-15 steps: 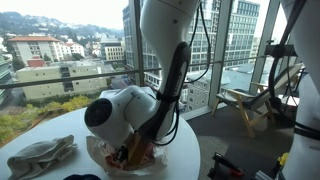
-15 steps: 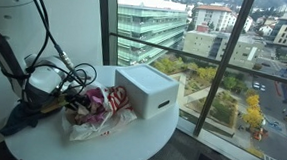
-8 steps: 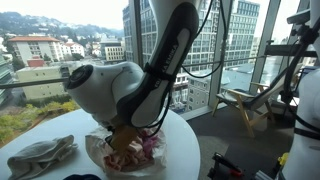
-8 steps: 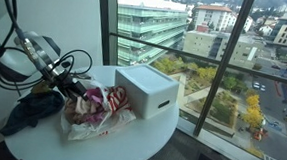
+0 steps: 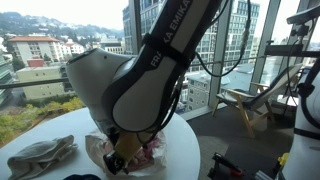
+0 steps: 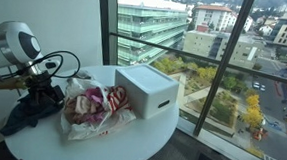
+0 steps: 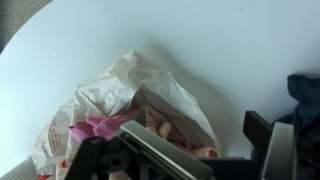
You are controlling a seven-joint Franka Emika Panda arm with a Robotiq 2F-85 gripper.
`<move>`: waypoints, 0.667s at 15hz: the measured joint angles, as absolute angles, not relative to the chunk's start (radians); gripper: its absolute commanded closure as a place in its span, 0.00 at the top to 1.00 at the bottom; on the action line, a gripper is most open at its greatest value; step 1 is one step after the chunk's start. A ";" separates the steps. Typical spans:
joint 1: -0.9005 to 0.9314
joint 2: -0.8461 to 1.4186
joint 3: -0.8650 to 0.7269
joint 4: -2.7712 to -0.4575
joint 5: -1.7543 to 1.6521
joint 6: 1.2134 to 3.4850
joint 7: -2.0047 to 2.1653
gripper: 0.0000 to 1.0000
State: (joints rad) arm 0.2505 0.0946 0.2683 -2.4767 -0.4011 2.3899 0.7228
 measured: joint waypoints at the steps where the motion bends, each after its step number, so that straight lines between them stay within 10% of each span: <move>1: 0.261 0.086 0.277 -2.498 -0.368 2.415 0.681 1.00; 10: 0.316 0.078 0.292 -2.548 -0.357 2.489 0.618 1.00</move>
